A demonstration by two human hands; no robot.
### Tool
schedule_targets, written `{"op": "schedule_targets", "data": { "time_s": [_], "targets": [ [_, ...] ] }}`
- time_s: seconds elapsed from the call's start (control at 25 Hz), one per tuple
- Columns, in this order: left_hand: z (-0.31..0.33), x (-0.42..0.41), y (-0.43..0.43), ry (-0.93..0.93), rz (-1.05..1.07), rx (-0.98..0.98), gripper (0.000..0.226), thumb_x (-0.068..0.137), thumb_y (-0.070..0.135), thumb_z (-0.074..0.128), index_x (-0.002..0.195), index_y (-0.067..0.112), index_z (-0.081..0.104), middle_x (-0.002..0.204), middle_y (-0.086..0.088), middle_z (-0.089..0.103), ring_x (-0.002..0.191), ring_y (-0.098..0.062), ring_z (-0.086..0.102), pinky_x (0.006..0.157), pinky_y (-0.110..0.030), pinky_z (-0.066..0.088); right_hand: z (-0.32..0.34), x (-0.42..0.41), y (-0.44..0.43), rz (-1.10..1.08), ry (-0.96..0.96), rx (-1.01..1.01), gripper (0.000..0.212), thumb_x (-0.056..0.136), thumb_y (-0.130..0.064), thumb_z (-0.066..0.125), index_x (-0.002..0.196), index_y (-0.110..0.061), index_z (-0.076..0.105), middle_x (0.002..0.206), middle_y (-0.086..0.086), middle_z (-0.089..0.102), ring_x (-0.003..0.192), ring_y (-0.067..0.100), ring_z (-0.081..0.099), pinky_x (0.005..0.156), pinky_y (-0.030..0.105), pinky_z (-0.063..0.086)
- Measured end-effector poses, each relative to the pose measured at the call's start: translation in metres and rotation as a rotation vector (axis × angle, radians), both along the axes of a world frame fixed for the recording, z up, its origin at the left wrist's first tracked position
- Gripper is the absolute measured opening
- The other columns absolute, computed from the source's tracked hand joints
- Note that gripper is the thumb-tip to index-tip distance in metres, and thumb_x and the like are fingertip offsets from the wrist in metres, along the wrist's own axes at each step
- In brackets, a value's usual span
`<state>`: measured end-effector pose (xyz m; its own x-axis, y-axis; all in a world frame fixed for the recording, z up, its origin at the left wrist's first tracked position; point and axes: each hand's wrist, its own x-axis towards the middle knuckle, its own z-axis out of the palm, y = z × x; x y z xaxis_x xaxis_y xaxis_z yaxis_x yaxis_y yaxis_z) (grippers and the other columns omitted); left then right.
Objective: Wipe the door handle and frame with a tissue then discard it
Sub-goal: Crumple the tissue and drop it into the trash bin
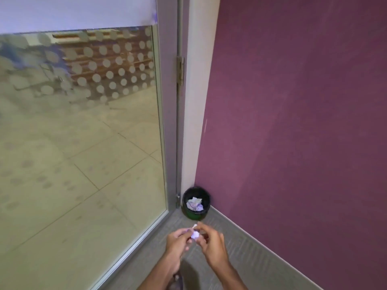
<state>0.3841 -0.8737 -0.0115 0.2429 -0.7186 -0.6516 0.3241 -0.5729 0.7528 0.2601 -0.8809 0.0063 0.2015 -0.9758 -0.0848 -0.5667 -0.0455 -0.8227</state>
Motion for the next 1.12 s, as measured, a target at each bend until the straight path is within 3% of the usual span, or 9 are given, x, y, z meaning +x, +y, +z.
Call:
{"op": "schedule_targets", "data": {
  "time_s": [0.16,0.28,0.4,0.52,0.64,0.8,0.92,1.04,1.12],
  "targets": [
    [-0.015,0.006,-0.066,-0.115,-0.182,0.092,0.013,0.092,0.007,0.062,0.084,0.005,0.072,0.05,0.002,0.055,0.044,-0.008,0.04,0.043,-0.019,0.027,-0.025,0.005,-0.059,0.01,0.109,0.039,0.024,0.081,-0.006,0.061,0.097,-0.024,0.068,0.085,-0.007,0.07,0.077,-0.001,0.06,0.068,0.009,0.045],
    [-0.022,0.018,-0.11,-0.208,-0.198,0.044,0.024,0.092,0.004,0.059,0.069,0.005,0.066,0.053,-0.005,0.062,0.048,-0.015,0.054,0.05,-0.021,0.039,-0.035,0.012,-0.108,0.033,0.151,0.026,0.006,0.088,-0.021,0.058,0.091,-0.026,0.06,0.078,-0.007,0.067,0.071,0.005,0.058,0.062,0.026,0.043],
    [-0.03,0.027,-0.149,-0.45,-0.174,-0.009,0.023,0.091,0.005,0.06,0.069,0.006,0.064,0.064,-0.012,0.061,0.065,-0.03,0.053,0.063,-0.028,0.039,-0.031,0.013,-0.167,-0.006,0.16,-0.017,0.005,0.094,-0.028,0.056,0.097,-0.026,0.06,0.083,-0.007,0.065,0.075,0.01,0.059,0.062,0.025,0.038],
    [-0.034,0.033,-0.179,-0.738,-0.299,-0.001,0.013,0.095,0.019,0.059,0.097,0.011,0.069,0.092,-0.004,0.068,0.085,-0.019,0.06,0.072,-0.025,0.041,-0.017,0.011,-0.225,-0.039,0.102,-0.189,0.015,0.091,-0.01,0.059,0.102,-0.016,0.068,0.103,0.0,0.063,0.089,0.01,0.058,0.075,0.02,0.042],
    [-0.039,0.032,-0.205,-0.901,-0.36,-0.069,0.024,0.096,0.022,0.058,0.118,0.012,0.064,0.116,-0.006,0.065,0.105,-0.022,0.059,0.085,-0.029,0.042,-0.008,0.013,-0.274,-0.065,0.082,-0.274,0.025,0.088,-0.002,0.056,0.107,-0.014,0.065,0.112,-0.001,0.052,0.093,0.006,0.053,0.081,0.014,0.041],
    [-0.033,0.011,-0.248,-1.027,-0.413,-0.176,0.027,0.096,0.02,0.056,0.123,0.015,0.061,0.126,-0.004,0.061,0.115,-0.017,0.054,0.09,-0.021,0.038,-0.027,0.011,-0.317,-0.048,0.078,-0.295,0.02,0.089,0.003,0.058,0.103,-0.007,0.066,0.111,0.011,0.054,0.09,0.017,0.057,0.078,0.031,0.053],
    [-0.045,-0.002,-0.285,-1.102,-0.552,-0.117,0.049,0.099,0.026,0.052,0.146,0.014,0.042,0.153,-0.007,0.04,0.141,-0.021,0.036,0.117,-0.035,0.031,-0.054,0.006,-0.347,0.005,0.163,-0.208,0.016,0.087,0.003,0.061,0.099,-0.005,0.067,0.107,0.017,0.057,0.09,0.027,0.06,0.077,0.029,0.049],
    [-0.066,-0.005,-0.309,-1.125,-0.689,0.004,0.063,0.102,0.028,0.046,0.156,0.013,0.019,0.165,-0.005,0.013,0.151,-0.023,0.013,0.123,-0.041,0.016,-0.083,0.005,-0.371,0.049,0.242,-0.126,0.021,0.081,0.008,0.062,0.096,-0.004,0.071,0.103,0.019,0.06,0.088,0.031,0.062,0.077,0.022,0.04],
    [-0.081,-0.003,-0.323,-1.141,-0.737,0.046,0.066,0.103,0.026,0.043,0.158,0.013,0.01,0.166,-0.005,0.003,0.153,-0.024,0.005,0.124,-0.044,0.012,-0.103,0.004,-0.387,0.085,0.254,-0.099,0.024,0.078,0.011,0.062,0.095,-0.003,0.072,0.098,0.021,0.061,0.084,0.035,0.062,0.074,0.026,0.041]
  ]
}}
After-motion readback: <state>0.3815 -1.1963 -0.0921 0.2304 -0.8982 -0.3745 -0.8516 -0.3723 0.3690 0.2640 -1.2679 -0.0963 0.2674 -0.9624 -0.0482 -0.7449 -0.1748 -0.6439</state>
